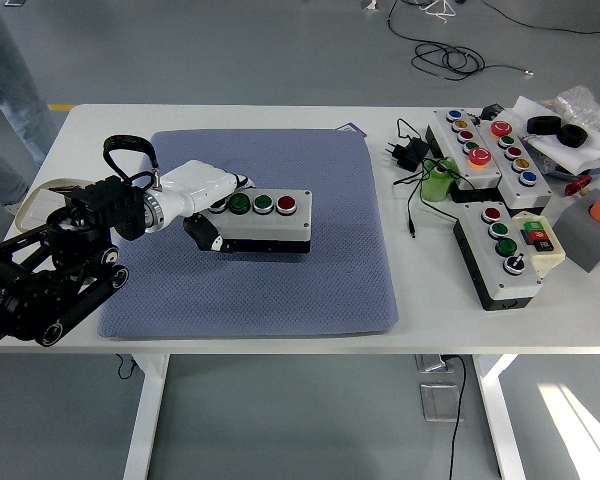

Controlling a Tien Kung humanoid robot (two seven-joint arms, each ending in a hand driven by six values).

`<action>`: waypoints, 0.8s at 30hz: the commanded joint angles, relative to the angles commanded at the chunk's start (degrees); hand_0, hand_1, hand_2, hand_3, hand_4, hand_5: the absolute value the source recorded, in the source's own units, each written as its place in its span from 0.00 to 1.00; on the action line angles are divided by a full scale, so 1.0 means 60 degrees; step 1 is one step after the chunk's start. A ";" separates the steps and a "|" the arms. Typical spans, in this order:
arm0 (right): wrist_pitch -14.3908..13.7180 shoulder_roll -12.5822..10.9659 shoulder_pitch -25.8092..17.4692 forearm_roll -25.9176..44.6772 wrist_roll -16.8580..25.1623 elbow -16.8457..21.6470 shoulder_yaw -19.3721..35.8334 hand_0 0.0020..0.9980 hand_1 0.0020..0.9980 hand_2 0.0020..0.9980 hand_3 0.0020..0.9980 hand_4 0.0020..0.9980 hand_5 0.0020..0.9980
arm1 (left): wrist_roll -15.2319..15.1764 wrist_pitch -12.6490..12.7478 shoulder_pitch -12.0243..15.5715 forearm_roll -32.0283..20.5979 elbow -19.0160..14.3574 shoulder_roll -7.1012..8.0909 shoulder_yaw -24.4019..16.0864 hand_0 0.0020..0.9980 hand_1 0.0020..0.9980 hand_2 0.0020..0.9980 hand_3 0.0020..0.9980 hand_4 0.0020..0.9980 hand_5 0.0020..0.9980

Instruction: Pick up the button,place it on the desk,press the button,press the button

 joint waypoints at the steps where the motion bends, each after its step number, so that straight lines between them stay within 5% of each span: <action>1: 0.0001 -0.0001 0.0001 0.0004 0.0000 0.0000 -0.0003 0.79 0.80 0.82 0.75 0.41 0.48 | 0.0021 -0.0036 0.0010 -0.0025 0.0024 -0.0012 0.0008 0.35 0.26 0.22 0.44 0.43 0.00; 15: 0.0023 -0.0020 0.0024 -0.0042 -0.0008 0.0000 0.0024 0.79 0.80 0.82 0.75 0.41 0.48 | -0.0024 -0.0320 0.0116 -0.0406 0.0394 -0.0105 -0.0067 0.37 0.36 0.34 0.50 0.45 0.00; 16: 0.0024 -0.0021 0.0025 -0.0038 -0.0007 0.0000 0.0023 0.79 0.80 0.82 0.75 0.41 0.48 | -0.0025 -0.0352 0.0124 -0.0444 0.0416 -0.0107 -0.0084 0.35 0.39 0.37 0.54 0.56 0.00; 21: 0.0021 -0.0021 0.0027 -0.0049 -0.0007 0.0000 0.0039 0.79 0.80 0.82 0.75 0.41 0.48 | -0.0016 -0.0531 0.0163 -0.0583 0.0471 -0.0102 -0.0107 0.35 0.39 0.37 0.54 0.56 0.00; 22: 0.0023 -0.0020 0.0028 -0.0068 -0.0013 0.0000 0.0051 0.79 0.80 0.82 0.75 0.41 0.48 | -0.0016 -0.0609 0.0173 -0.0617 0.0477 -0.0113 -0.0123 0.38 0.52 0.57 0.69 0.75 0.07; 24: 0.0024 -0.0019 0.0033 -0.0092 -0.0020 0.0000 0.0067 0.79 0.80 0.82 0.75 0.41 0.48 | -0.0031 -0.0679 0.0184 -0.0690 0.0490 -0.0118 -0.0136 0.38 0.52 0.57 0.69 0.75 0.07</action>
